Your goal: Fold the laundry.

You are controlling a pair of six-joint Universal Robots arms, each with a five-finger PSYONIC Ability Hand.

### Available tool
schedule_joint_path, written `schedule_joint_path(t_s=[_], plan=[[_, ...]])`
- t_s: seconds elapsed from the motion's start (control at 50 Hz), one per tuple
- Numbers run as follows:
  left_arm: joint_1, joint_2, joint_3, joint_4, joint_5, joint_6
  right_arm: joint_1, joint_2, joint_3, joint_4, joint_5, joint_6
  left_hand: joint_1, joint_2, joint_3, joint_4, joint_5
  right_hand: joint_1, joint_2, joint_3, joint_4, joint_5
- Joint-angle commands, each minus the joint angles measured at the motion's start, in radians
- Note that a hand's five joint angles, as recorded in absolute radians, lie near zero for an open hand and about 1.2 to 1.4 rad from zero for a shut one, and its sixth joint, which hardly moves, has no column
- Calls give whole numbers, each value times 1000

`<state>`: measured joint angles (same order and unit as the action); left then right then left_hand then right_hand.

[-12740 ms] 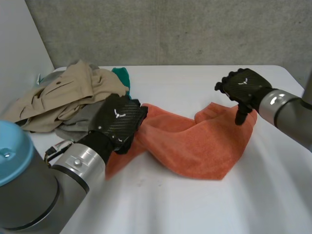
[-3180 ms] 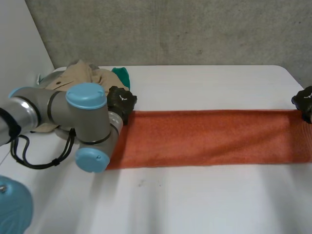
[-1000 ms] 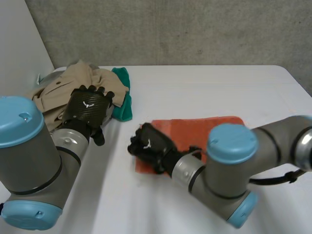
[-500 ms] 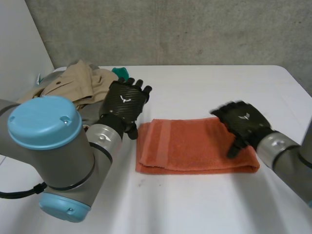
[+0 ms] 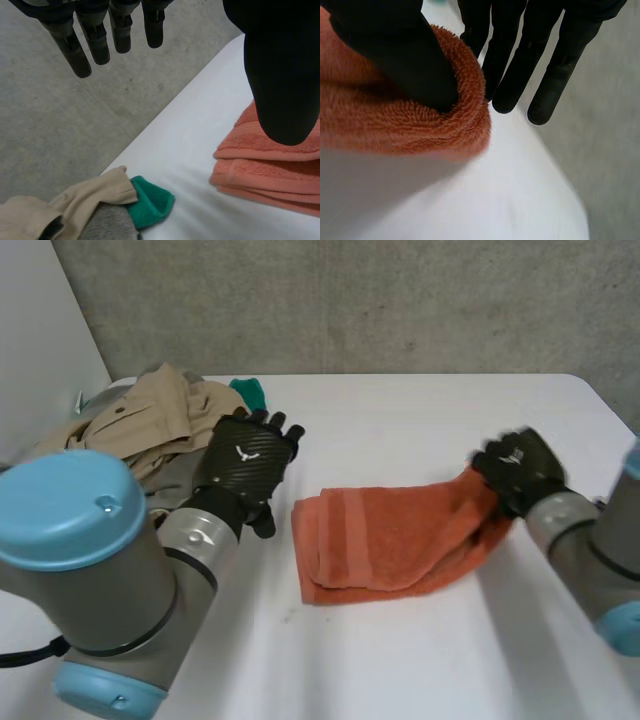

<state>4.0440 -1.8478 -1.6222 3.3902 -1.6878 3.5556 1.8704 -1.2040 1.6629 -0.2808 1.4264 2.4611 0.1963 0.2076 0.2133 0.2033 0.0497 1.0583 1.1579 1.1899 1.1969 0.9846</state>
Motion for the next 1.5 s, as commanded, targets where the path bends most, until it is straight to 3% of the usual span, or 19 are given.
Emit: schedule_joint_path(t_s=[0.02, 0.08, 0.18, 0.2, 0.22, 0.3, 0.36, 0.44, 0.5, 0.56, 0.64, 0.76, 0.92, 1.1, 1.22, 1.32, 1.42, 1.5], plan=[[73, 81, -65, 6, 4, 0, 304, 60, -100, -46, -23, -1, -22, -33, -39, -29, -50, 338, 238, 206, 199, 237], [98, 91, -82, 8, 4, 0, 404, 141, -133, -63, -56, 6, -22, -33, -39, -29, -50, 338, 238, 206, 199, 237], [108, 88, -93, 8, 5, -12, 441, 218, -150, -58, -53, 18, -22, -33, -39, -29, -50, 338, 238, 206, 199, 237], [110, 88, -93, 9, 7, -15, 441, 213, -144, -57, -55, 35, -22, -33, -39, -29, -50, 2, -98, -130, -137, -99], [110, 87, -91, 9, 8, -21, 441, 209, -143, -55, -57, 53, -22, -33, -39, -29, -50, -173, -273, -305, -312, -274], [108, 73, -65, 12, 11, -49, 414, 141, -124, -54, -63, 201, -22, -33, -39, -29, -50, -459, -558, -590, -597, -560], [96, 32, -7, 17, 13, -89, 317, 40, -95, -47, -63, 363, -22, -33, -39, -29, -50, -665, -764, -796, -803, -766], [69, -37, 83, 17, 26, -147, 205, -64, -58, -12, -69, 556, -22, -33, -39, -29, -50, -727, -826, -858, -865, -827], [10, -122, 175, 8, 82, -204, 146, -83, -64, 75, -86, 642, -22, -33, -39, -29, -50, -753, -853, -885, -892, -854], [-26, -211, 267, -2, 138, -261, 98, -84, -77, 155, -106, 667, -21, -32, -38, -28, -49, -750, -850, -882, -889, -851], [-37, -310, 352, -58, 143, -311, 56, -49, -120, 250, -159, 658, 8, -3, -9, 1, -20, -747, -847, -879, -886, -848], [-48, -413, 418, -189, 73, -324, 56, 139, -235, 345, -242, 642, 29, 18, 12, 22, 1, -736, -835, -867, -874, -836], [-76, -488, 415, -256, -55, -296, 56, 290, -305, 399, -238, 538, 29, 18, 12, 22, 1, -724, -823, -855, -862, -825], [-88, -490, 393, -259, -62, -227, 59, 302, -308, 387, -136, 414, 26, 15, 9, 19, -2, -741, -841, -873, -880, -842], [-106, -453, 393, -261, -58, -228, 55, 196, -241, 302, -99, 409, 17, 6, 0, 10, -11, -747, -847, -879, -886, -848], [-100, -312, 383, -261, -55, -230, 42, 66, -125, 183, -77, 423, 8, -3, -9, 1, -19, -753, -853, -885, -892, -854], [-89, -197, 355, -256, -27, -231, 41, -54, 24, 60, 47, 453, 3, -9, -14, -5, -25, -858, -958, -990, -997, -959], [-53, -122, 315, -255, 51, -233, 35, -69, 92, 66, 129, 511, 3, -9, -14, -5, -25, -884, -983, -1015, -1022, -985]])
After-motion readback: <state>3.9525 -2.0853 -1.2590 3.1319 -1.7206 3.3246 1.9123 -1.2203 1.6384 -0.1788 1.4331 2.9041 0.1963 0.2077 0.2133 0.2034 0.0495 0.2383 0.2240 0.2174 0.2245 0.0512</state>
